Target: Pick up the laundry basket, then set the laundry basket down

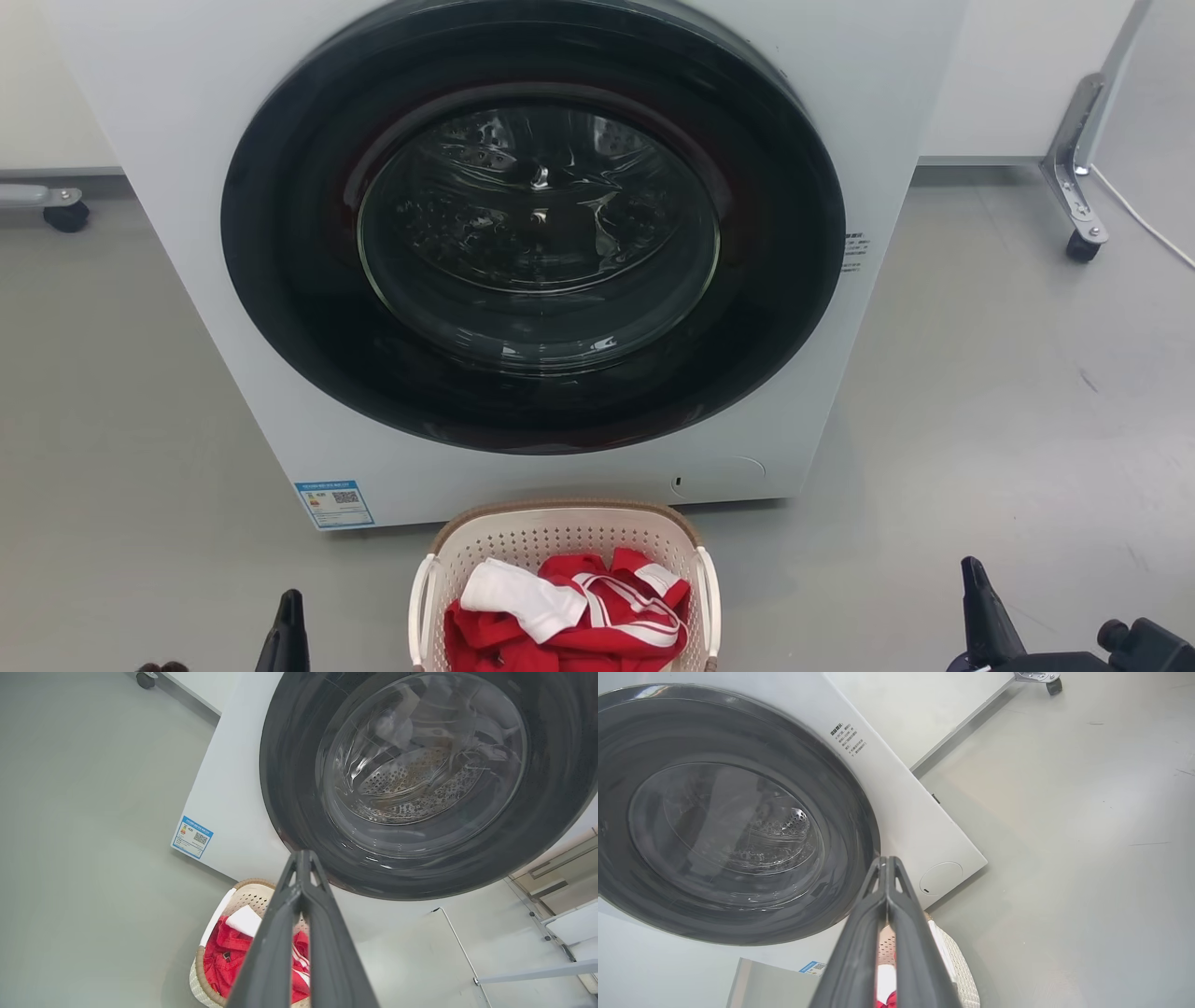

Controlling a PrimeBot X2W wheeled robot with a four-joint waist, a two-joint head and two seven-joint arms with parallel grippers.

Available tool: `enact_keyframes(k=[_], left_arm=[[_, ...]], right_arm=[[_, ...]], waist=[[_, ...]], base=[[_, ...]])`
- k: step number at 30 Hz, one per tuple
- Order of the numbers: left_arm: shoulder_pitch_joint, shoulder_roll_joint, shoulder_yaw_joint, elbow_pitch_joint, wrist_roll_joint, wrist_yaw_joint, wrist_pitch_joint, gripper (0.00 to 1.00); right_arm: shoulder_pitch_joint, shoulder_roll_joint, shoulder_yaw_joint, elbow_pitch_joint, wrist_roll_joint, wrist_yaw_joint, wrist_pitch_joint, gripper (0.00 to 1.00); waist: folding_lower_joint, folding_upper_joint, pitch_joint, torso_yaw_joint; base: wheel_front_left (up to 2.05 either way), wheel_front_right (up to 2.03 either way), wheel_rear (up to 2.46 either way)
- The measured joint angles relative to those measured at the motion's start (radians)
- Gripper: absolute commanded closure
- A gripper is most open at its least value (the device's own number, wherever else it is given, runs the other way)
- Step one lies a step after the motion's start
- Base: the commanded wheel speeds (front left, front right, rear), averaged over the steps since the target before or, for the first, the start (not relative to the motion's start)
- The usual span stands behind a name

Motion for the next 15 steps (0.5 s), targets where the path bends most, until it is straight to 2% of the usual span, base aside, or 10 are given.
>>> enact_keyframes(k=[15], left_arm=[[-0.051,-0.003,0.028,0.034,-0.213,-0.035,0.049,1.00]], right_arm=[[-0.039,0.007,-0.059,0.027,0.192,0.035,0.051,1.00]], waist=[[0.0000,0.0000,0.006,-0.001]], base=[[0.00,0.00,0.00]])
